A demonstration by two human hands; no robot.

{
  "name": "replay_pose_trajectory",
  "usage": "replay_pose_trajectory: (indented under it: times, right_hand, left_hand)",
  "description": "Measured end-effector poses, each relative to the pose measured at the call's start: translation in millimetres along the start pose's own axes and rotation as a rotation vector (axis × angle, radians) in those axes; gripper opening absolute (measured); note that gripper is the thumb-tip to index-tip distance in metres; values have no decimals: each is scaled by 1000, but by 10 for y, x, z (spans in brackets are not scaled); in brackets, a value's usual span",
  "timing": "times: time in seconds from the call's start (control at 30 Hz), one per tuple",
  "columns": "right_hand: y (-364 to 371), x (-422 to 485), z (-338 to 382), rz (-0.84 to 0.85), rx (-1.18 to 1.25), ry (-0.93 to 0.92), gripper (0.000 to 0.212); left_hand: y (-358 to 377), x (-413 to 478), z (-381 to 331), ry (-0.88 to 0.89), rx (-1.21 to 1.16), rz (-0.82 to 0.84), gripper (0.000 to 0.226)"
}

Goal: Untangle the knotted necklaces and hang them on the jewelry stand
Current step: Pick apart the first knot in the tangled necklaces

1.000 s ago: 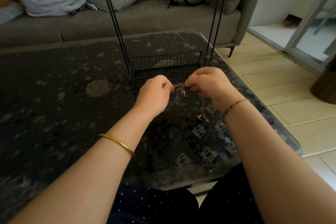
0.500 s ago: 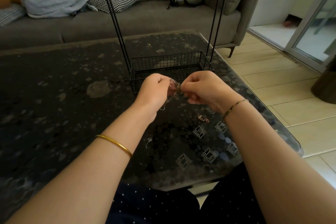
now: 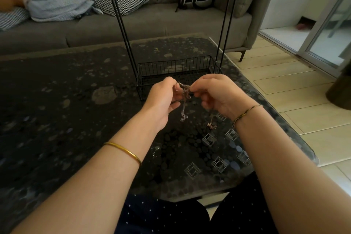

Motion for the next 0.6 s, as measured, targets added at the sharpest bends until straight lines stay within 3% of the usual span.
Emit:
replay_pose_trajectory:
  times: [0.13,0.4,0.6]
  right_hand:
    - [-4,6,9,53,90,-1,16]
    - [-24,-11,41,58,105,-66,12]
    - [-52,-40,55,17,-70,-108,11]
  left_hand:
    - [-56,42,-30,11,-3,9,33]
    - [-61,33,-62,128,73,73,13]
    - [-85,36,-78,208,233,-5,12]
Point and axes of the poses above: each hand's wrist, its own x-axis towards the middle knuckle, its own y-axis out of the palm, z = x × y, the point moved 3 cm from there along x, towards the middle knuckle, and after that the axes turned 5 degrees about -x, right-handed, at the moved point
